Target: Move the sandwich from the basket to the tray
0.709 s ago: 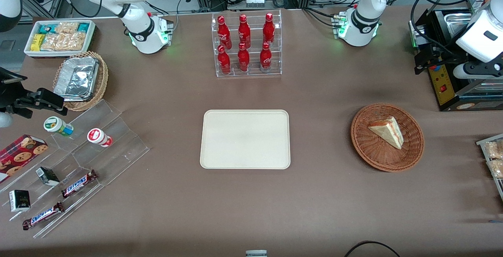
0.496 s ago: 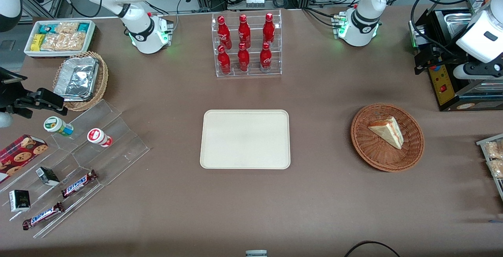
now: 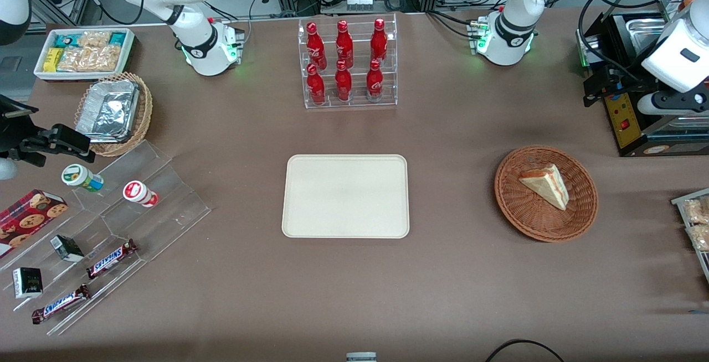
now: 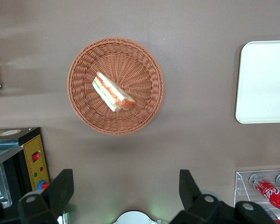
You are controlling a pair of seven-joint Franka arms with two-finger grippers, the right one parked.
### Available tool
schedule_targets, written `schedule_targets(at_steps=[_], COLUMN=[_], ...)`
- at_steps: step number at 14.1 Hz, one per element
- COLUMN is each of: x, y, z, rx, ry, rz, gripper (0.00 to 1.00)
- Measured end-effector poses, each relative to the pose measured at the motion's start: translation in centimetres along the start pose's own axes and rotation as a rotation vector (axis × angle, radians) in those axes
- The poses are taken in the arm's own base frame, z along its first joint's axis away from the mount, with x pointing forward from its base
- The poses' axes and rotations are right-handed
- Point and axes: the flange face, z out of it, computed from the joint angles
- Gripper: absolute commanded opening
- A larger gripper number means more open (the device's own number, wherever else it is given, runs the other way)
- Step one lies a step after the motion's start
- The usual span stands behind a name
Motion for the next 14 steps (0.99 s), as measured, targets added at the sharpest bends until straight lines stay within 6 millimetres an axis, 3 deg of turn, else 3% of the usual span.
schedule_targets(at_steps=[3, 5, 9, 14], x=[1.4, 3.1, 6.9, 7.0], y=[-0.2, -0.4, -1.2, -4.0], z=[1.6, 4.0, 10.8, 18.6], rx=[0.0, -0.001, 0.002, 0.006], ry=[-0.009, -0.025, -0.043, -0.058], rz=[-0.028, -0.095, -0.272, -0.48], gripper=[1.0, 1.0, 1.0, 1.0])
